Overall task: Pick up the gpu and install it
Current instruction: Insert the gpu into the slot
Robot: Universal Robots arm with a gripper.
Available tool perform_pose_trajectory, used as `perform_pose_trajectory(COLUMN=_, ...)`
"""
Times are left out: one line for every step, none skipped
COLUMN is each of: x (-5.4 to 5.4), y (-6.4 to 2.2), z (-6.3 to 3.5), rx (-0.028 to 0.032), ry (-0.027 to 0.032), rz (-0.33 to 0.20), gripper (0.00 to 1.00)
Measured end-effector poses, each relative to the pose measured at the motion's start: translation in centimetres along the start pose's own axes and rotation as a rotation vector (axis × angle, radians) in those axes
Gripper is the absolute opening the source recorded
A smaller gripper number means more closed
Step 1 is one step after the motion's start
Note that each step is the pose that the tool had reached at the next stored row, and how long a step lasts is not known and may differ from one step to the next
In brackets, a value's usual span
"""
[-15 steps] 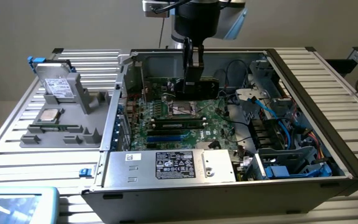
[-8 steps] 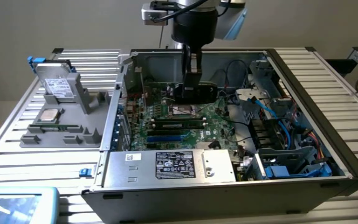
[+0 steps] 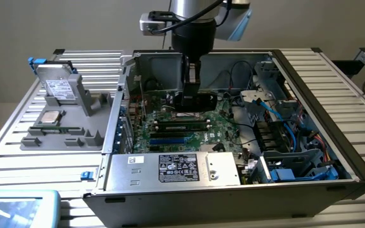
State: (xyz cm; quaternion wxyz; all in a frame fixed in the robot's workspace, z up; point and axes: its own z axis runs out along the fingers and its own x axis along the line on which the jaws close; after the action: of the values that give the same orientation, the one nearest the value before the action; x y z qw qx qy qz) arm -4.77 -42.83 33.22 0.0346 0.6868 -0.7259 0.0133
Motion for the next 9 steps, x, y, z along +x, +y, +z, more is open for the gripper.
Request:
perform_pose_trajectory(x=0.1, y=0.11, z=0.20, rx=0.0000, ry=-0.0004, rz=0.000, gripper=0.28)
perform_pose_trajectory(x=0.3, y=0.23, z=0.40, rx=0.0000, ry=-0.0009, rz=0.000, gripper=0.28)
perform_pose_trajectory(x=0.4, y=0.33, z=0.59, rx=0.0000, ry=-0.0013, rz=0.000, gripper=0.28)
perform_pose_trajectory(x=0.5, y=0.44, z=0.79, rx=-0.0001, ry=-0.0017, rz=0.000, gripper=0.28)
perform_pose_trajectory(x=0.6, y=0.53, z=0.97, rx=0.0000, ry=-0.0022, rz=0.000, gripper=0.28)
perform_pose_trajectory(x=0.8, y=0.60, z=1.18, rx=-0.0002, ry=-0.0026, rz=0.000, gripper=0.28)
perform_pose_trajectory(x=0.9, y=0.65, z=1.37, rx=-0.0002, ry=-0.0032, rz=0.000, gripper=0.28)
perform_pose_trajectory(x=1.1, y=0.72, z=1.58, rx=-0.0002, ry=-0.0041, rz=0.000, gripper=0.28)
perform_pose_trajectory(x=1.2, y=0.77, z=1.78, rx=-0.0003, ry=-0.0048, rz=0.000, gripper=0.28)
